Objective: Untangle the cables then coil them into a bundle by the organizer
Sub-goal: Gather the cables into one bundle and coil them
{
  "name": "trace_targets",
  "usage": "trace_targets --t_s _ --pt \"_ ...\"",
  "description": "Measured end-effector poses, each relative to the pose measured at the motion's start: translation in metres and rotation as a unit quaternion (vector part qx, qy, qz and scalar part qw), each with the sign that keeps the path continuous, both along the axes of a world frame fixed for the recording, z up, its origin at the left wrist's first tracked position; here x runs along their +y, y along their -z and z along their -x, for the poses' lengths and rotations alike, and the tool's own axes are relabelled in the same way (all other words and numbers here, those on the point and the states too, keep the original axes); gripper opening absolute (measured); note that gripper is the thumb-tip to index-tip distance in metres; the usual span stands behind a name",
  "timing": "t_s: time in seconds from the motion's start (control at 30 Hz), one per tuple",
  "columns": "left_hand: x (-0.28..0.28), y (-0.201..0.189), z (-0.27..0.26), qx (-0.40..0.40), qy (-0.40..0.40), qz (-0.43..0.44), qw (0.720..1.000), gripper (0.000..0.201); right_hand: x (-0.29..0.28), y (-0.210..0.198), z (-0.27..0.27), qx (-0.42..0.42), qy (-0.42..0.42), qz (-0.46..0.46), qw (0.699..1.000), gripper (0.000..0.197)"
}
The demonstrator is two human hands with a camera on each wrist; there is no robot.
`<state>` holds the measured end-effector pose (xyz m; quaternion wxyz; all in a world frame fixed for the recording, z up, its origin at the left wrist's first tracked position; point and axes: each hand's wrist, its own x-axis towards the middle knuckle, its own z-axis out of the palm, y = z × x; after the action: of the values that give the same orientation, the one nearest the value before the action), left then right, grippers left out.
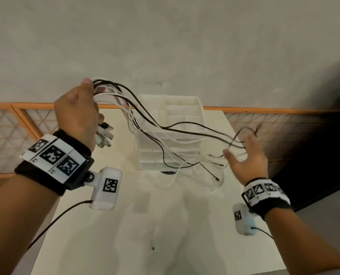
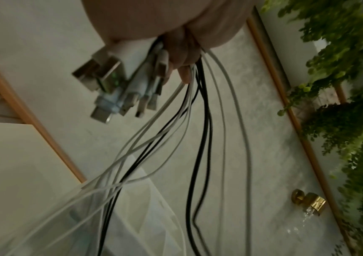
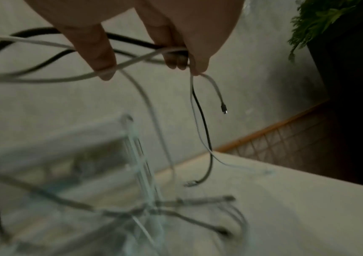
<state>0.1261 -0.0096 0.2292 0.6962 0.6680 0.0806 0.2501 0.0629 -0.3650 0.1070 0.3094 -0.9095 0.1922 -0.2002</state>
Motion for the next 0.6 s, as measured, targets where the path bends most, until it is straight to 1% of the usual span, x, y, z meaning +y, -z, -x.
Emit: trace_targets --t_s 0.03,0.07,0.1,0.13,0.17,0.2,0.23,0.27,0.3,0.33,0.37,0.43,0.47,0.5,0.53,0.57,0.6 --pt "0.000 -0.001 0.001 -0.001 0.006 -0.003 1.000 0.036 0.001 0.015 0.004 0.086 -0.022 0.000 0.996 0.087" --pt "-0.001 0.000 0.002 0.000 0.019 -0.009 1.000 0.036 0.004 0.028 0.009 0.184 -0.045 -0.004 0.982 0.089" --pt "-0.003 0.002 0.004 0.003 0.038 -0.018 0.999 0.036 0.007 0.039 0.013 0.269 -0.074 0.003 0.960 0.089" --pt "-0.006 0.004 0.006 0.011 0.063 -0.027 0.998 0.037 0.009 0.045 0.015 0.323 -0.103 0.018 0.941 0.089" --pt "-0.010 0.006 0.008 0.022 0.091 -0.035 0.995 0.037 0.014 0.043 0.014 0.337 -0.124 0.033 0.933 0.087" --pt "-0.013 0.009 0.010 0.035 0.117 -0.044 0.992 0.037 0.020 0.033 0.013 0.315 -0.138 0.037 0.938 0.083" --pt "-0.017 0.011 0.012 0.047 0.143 -0.061 0.987 0.038 0.028 0.018 0.011 0.266 -0.151 0.010 0.952 0.080" --pt "-0.022 0.013 0.015 0.056 0.167 -0.086 0.981 0.039 0.038 -0.002 0.010 0.203 -0.168 -0.042 0.964 0.080" --pt "-0.026 0.013 0.017 0.060 0.191 -0.116 0.973 0.041 0.050 -0.025 0.009 0.135 -0.202 -0.108 0.964 0.083" --pt "-0.031 0.012 0.021 0.060 0.212 -0.148 0.964 0.042 0.066 -0.050 0.011 0.077 -0.252 -0.160 0.951 0.090" --pt "-0.037 0.009 0.025 0.056 0.233 -0.182 0.954 0.043 0.086 -0.074 0.015 0.037 -0.303 -0.184 0.934 0.098" --pt "-0.048 -0.001 0.033 0.040 0.278 -0.250 0.927 0.047 0.125 -0.106 0.020 -0.013 -0.377 -0.172 0.910 0.109" --pt "-0.052 -0.007 0.037 0.031 0.305 -0.274 0.912 0.053 0.140 -0.110 0.019 -0.034 -0.392 -0.165 0.904 0.107" --pt "-0.054 -0.013 0.041 0.023 0.333 -0.285 0.899 0.058 0.151 -0.106 0.016 -0.057 -0.388 -0.165 0.905 0.097" --pt "-0.055 -0.019 0.043 0.016 0.350 -0.285 0.892 0.062 0.158 -0.099 0.011 -0.079 -0.365 -0.169 0.912 0.077" --pt "-0.053 -0.024 0.044 0.012 0.352 -0.279 0.894 0.063 0.161 -0.087 0.005 -0.097 -0.330 -0.164 0.925 0.052" --pt "-0.050 -0.028 0.044 0.008 0.341 -0.267 0.902 0.063 0.160 -0.075 -0.001 -0.103 -0.292 -0.146 0.940 0.030"
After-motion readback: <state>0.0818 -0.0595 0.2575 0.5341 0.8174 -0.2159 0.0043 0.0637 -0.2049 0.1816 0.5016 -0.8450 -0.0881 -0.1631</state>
